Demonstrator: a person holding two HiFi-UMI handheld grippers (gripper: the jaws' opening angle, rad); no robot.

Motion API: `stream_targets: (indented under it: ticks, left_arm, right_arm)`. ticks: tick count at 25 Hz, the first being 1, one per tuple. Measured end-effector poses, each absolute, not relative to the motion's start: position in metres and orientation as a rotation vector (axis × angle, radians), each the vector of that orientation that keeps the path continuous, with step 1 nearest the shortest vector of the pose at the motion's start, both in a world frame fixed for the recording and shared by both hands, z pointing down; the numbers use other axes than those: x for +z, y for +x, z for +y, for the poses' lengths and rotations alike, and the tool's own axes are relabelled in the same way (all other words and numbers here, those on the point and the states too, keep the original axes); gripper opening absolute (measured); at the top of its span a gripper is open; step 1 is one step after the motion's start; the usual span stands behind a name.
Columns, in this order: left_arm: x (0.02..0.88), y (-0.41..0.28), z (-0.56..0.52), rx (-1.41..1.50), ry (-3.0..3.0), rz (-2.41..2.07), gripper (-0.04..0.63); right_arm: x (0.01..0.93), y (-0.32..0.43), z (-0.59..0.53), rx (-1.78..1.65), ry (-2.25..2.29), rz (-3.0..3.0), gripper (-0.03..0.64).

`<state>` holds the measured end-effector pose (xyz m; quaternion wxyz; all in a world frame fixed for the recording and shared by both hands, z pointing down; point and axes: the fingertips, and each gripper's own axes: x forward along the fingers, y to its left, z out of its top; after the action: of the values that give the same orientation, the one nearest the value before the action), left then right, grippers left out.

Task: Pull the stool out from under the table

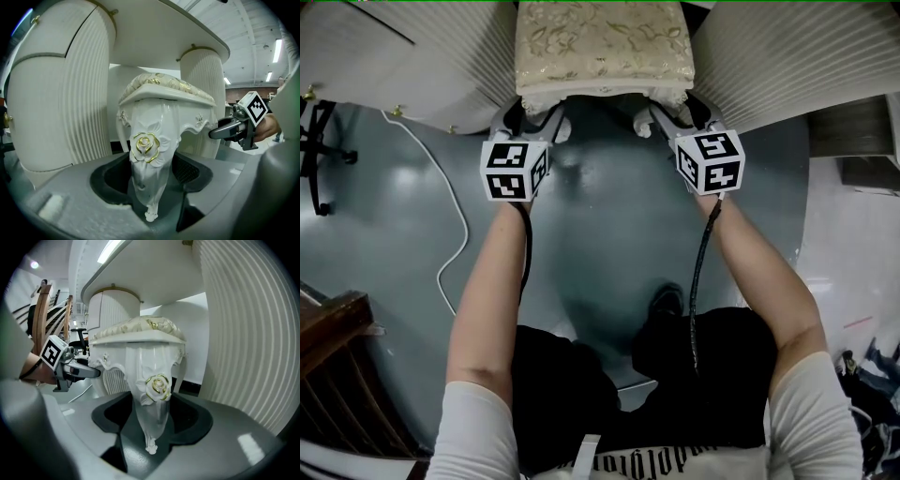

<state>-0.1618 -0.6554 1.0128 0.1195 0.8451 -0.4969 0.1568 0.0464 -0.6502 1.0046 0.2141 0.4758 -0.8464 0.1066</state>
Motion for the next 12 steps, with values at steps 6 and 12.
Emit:
stream_targets:
  ticks: [6,12]
  left_arm:
    - [1.013,-0.162,-0.653,0.46,2.449,-1.463,0.261]
    - [1.012,-0.16,-0.645,0.471,2.443,-1.461,0.259]
  right_arm:
    - [1.005,0.049,-0.648,0.29,1.333,-2.328,0.245]
    - [1.004,0.05,-0.64,0.305,1.318,-2.318,0.242]
